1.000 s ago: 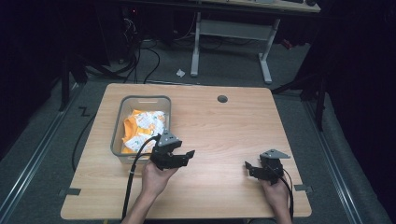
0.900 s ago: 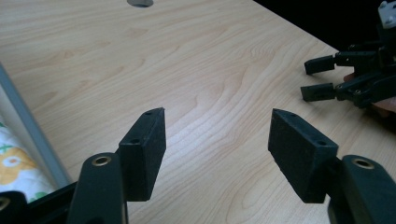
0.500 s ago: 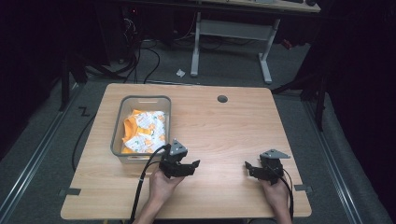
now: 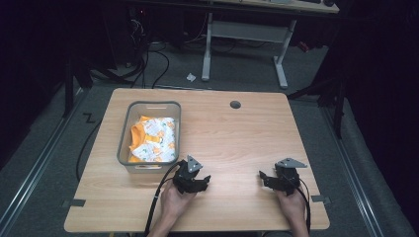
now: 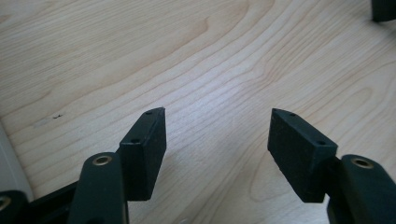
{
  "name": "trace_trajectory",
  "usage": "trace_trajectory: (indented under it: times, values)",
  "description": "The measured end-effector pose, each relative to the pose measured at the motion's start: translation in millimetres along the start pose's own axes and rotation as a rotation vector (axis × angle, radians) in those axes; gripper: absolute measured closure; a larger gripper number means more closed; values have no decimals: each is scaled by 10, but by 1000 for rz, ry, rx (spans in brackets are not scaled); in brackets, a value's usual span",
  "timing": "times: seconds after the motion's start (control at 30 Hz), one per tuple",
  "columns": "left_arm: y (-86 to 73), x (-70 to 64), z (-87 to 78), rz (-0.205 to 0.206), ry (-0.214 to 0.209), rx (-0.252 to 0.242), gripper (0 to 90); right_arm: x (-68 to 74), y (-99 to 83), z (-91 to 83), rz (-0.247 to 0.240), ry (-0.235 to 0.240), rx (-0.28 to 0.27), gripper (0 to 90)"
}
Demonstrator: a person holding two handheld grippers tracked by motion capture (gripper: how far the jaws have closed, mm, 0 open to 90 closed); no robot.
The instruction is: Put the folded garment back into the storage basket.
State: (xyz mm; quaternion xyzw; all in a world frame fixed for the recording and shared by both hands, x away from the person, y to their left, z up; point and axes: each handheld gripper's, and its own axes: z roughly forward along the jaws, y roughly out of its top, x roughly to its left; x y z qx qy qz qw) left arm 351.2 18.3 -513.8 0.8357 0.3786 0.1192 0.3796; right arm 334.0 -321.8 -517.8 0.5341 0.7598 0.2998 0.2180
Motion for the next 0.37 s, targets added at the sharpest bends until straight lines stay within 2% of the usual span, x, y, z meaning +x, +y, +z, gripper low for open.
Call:
trace_trajectory:
  times: [0.07,0.37]
  values:
    - [-77,-2,52,29,35,0,378,0,0,0,0,0,0,270]
    - [-88,0,52,13,45,-7,346,0,-1,0,0,0,0,270]
